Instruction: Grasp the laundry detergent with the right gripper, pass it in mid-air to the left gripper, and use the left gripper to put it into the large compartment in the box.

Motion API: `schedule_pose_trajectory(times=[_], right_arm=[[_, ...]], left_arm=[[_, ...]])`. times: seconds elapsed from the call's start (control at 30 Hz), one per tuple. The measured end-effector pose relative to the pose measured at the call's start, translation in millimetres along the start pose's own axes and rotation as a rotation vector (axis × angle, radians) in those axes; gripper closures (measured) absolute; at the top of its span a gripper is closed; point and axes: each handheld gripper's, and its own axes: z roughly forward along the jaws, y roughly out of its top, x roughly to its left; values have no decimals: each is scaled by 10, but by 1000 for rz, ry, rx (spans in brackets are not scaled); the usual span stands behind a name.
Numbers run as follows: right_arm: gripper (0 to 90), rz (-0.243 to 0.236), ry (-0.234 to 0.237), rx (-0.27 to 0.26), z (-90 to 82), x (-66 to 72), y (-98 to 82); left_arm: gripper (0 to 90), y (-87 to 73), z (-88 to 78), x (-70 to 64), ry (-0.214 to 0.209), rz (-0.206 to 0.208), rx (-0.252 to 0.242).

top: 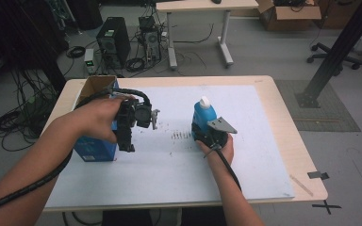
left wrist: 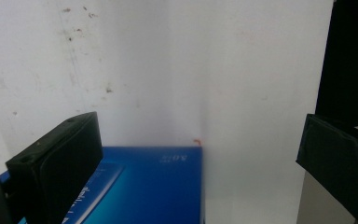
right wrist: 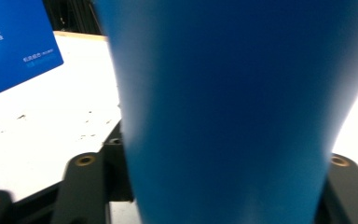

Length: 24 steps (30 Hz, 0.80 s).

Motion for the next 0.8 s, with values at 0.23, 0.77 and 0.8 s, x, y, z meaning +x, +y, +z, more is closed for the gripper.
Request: schedule_pose_trajectory(times=[0.23, 0.77, 0.8], right_arm=[[431, -16, 5, -5, 0, -4, -3], [468, -82, 121, -34, -130, -105, 230], [468, -90, 135, -33, -152, -122, 271]], left_arm=[[3, 2, -8, 1, 4, -2, -4], [3, 32, -111, -6, 18, 1, -18], [3, 40, -144, -4, 21, 1, -28]])
